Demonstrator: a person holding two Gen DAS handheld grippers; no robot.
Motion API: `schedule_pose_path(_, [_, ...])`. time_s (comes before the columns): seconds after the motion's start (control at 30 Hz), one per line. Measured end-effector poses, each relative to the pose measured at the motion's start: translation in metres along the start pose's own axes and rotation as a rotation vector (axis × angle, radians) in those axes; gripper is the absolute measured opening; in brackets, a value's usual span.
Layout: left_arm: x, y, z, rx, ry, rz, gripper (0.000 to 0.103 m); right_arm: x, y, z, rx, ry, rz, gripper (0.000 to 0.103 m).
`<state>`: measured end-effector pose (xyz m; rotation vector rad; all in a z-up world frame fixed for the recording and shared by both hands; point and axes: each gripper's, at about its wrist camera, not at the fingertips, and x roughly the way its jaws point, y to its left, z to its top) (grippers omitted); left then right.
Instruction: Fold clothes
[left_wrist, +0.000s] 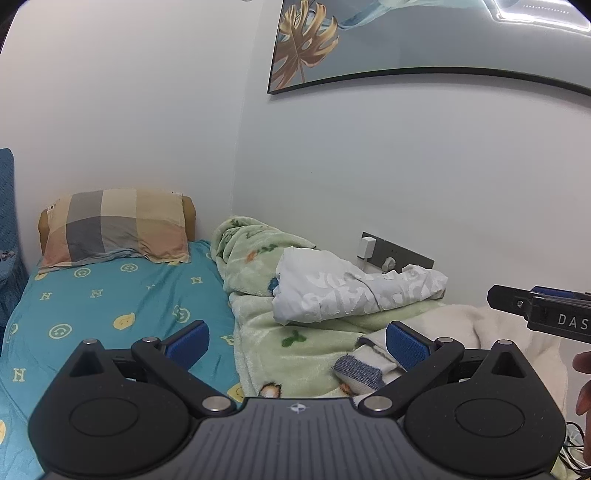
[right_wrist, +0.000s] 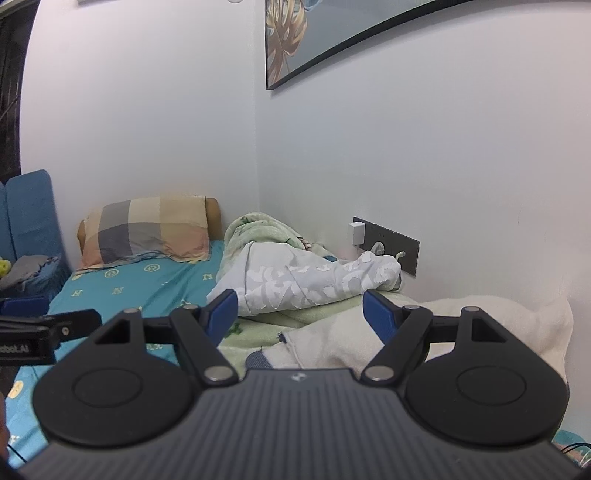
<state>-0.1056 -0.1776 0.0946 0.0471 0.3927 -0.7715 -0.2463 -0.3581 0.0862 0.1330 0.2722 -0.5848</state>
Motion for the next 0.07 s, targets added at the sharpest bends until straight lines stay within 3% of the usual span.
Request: schedule_pose_path(0.07, [-0.0013, 0.0005, -0.0003, -0.003, 0.0, -0.003, 0.103, -0.0004, 0.0008, 0.0003, 0.002, 0.001, 0.002, 0.077])
